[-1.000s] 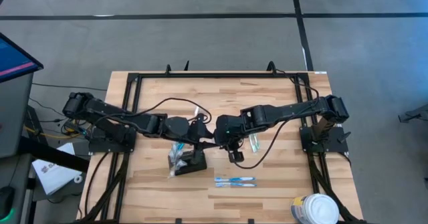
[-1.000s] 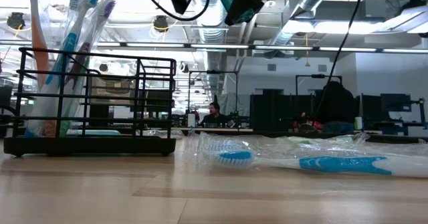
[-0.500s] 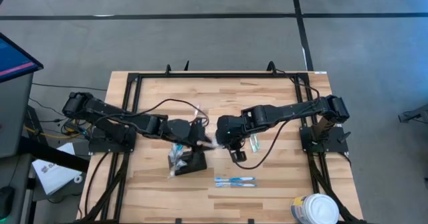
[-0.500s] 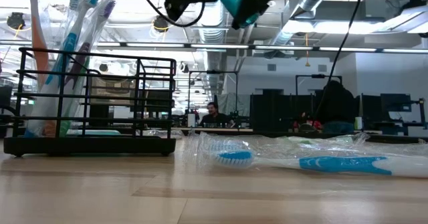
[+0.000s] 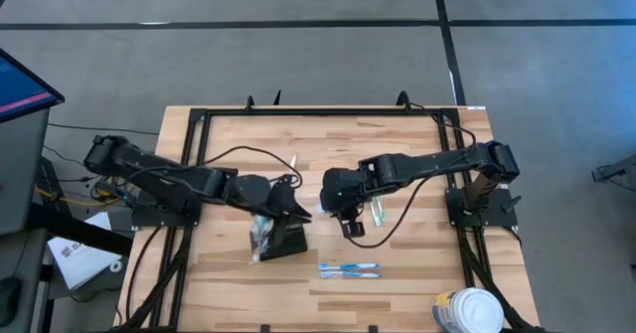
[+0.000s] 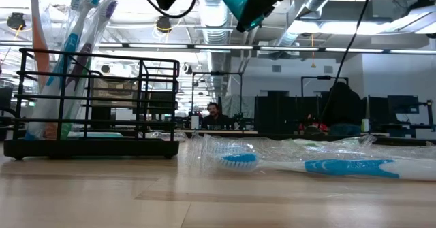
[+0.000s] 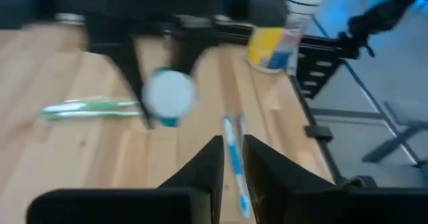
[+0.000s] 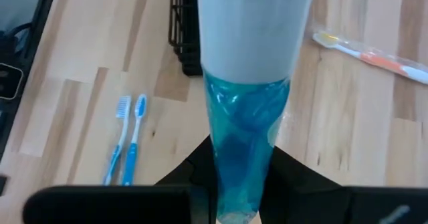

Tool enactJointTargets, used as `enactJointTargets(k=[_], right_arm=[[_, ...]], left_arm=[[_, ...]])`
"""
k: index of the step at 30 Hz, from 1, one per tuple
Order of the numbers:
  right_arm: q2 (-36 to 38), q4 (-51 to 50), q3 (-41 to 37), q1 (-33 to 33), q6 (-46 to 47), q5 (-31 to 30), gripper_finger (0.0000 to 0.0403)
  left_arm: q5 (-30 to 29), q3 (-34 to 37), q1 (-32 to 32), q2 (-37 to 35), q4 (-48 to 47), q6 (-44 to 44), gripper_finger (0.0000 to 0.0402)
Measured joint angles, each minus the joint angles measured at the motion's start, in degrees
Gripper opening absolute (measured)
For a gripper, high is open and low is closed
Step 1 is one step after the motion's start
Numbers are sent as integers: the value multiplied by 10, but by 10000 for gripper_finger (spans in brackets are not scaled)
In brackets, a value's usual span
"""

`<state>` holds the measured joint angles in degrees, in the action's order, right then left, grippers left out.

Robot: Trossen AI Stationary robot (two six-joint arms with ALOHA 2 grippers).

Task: Pick & Place toothbrushing station
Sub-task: Put the mouthwash into the black toothbrush rack

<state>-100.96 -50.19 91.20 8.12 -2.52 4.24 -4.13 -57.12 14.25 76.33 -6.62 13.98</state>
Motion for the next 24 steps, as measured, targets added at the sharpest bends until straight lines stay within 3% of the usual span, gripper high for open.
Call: enactJointTargets(k=[7, 16, 24], right_arm=[[0, -1, 0, 1, 0, 2, 59], [-1, 11, 0, 0, -3, 2, 59], [-1, 18, 0, 0, -10, 2, 59]], left_arm=[[-79, -1, -2, -5, 4, -2, 100], [-87, -1, -3, 1, 23, -2, 203], [-91, -1, -5, 14, 50, -17, 239]])
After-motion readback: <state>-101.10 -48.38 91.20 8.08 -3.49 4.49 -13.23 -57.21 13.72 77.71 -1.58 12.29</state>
